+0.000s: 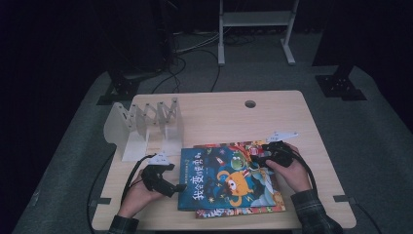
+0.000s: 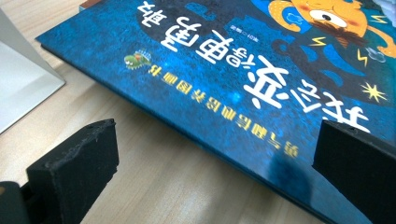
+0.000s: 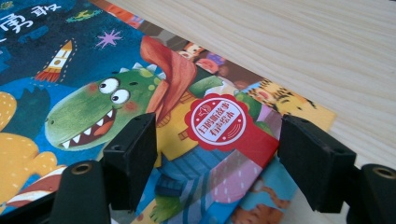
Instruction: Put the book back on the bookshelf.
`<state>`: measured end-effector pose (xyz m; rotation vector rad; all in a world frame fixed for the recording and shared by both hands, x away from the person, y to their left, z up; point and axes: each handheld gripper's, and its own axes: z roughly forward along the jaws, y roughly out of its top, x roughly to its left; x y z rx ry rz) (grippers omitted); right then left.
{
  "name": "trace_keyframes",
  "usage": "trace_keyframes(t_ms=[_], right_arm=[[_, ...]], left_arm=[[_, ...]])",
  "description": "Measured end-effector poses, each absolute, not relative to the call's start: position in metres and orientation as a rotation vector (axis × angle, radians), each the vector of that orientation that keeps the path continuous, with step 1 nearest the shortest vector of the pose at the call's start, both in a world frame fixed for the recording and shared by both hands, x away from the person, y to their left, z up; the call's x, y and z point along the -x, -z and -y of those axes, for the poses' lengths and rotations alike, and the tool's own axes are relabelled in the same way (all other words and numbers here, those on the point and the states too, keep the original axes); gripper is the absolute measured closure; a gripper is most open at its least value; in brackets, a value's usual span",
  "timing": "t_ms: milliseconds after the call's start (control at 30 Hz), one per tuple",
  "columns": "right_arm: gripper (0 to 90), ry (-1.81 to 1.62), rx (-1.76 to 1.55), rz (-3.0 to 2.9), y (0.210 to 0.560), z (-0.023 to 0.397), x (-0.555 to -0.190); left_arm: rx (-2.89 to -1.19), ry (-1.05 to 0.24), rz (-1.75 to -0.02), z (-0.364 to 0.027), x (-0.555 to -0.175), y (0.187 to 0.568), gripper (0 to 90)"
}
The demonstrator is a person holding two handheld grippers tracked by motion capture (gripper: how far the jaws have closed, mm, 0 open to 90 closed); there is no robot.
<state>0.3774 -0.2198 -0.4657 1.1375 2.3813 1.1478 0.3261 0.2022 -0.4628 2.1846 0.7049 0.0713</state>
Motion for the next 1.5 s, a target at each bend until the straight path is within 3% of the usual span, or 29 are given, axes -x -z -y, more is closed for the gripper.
trace_keyframes(t_ms=[400, 933, 1233, 1500], right_arm=[[29.0, -1.161, -1.111, -2.427, 0.464, 0.209, -0.371], [29.1, -1.109, -1.088, -2.392, 0.465, 0.254, -0.335], [35.4, -1.095, -1.009, -2.407, 0.468, 0.252, -0.326], [35.6, -1.082, -0.966, -2.422, 0.467, 0.242, -0.324]], left_arm=[[-2.191, -0.073, -0.716, -0.206, -0.325, 0.462, 0.0], [-2.198, -0.053, -0.722, -0.205, -0.317, 0.467, 0.0], [-2.184, -0.006, -0.728, -0.206, -0.315, 0.47, 0.0], [-2.18, 0.025, -0.742, -0.213, -0.315, 0.471, 0.0]])
